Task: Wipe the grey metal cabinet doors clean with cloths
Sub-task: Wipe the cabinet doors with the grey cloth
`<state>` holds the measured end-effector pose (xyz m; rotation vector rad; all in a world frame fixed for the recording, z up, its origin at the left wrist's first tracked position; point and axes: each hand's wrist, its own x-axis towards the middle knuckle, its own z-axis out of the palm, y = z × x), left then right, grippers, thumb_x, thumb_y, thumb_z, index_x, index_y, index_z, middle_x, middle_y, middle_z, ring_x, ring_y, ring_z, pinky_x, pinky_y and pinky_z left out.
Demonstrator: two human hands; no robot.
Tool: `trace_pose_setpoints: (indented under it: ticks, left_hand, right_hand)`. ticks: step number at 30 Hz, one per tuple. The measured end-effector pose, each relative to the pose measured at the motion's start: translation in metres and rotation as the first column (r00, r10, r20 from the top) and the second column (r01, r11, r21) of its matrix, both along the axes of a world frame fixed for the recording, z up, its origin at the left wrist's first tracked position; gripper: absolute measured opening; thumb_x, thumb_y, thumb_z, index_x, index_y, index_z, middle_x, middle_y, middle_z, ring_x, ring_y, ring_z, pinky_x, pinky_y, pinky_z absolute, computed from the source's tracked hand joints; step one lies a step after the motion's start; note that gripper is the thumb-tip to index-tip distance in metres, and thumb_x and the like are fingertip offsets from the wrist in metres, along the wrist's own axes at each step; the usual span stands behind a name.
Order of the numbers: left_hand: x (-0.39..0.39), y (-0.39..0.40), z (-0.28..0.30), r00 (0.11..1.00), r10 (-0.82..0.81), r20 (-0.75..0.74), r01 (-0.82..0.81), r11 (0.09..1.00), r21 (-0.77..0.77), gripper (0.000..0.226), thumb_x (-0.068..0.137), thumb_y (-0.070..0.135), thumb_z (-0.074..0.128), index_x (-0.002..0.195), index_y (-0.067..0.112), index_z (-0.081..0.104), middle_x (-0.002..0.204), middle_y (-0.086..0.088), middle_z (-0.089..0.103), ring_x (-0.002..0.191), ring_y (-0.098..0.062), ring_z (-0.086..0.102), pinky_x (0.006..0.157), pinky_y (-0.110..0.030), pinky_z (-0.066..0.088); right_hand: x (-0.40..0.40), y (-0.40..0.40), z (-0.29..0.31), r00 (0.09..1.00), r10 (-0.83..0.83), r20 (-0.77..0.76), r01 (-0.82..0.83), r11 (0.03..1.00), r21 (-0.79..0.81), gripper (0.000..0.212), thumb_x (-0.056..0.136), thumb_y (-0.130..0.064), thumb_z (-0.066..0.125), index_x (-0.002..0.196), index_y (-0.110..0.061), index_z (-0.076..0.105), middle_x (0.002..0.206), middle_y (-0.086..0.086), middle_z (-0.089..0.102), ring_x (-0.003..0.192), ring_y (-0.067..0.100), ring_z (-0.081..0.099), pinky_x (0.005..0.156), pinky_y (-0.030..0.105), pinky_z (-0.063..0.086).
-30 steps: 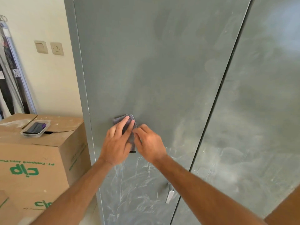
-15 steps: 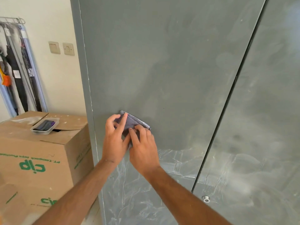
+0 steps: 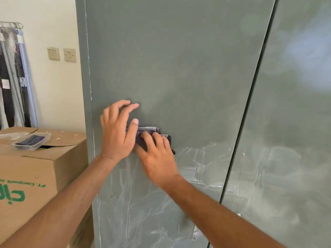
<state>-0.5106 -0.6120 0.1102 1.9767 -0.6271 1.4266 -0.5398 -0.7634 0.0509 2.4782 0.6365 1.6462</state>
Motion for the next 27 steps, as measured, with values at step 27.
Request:
trace_pose_setpoints:
  ticks: [27]
  left_hand:
    - [-0.014,-0.109,-0.087,0.995,-0.062,0.083,0.031,0.943,0.333,0.079,0.098,0.055,0.013,0.162,0.011,0.031,0.17,0.0,0.023,0.159,-0.026,0.012,0.13,-0.043,0.004]
  right_hand:
    - [-0.038,-0.15,0.003,0.901,-0.266,0.342,0.154,0.934,0.322,0.038,0.079,-0.002,0.044,0.107,-0.006,0.069,0.125,0.021,0.062,0.107,0.042,0.057,0.096,0.047,0.048]
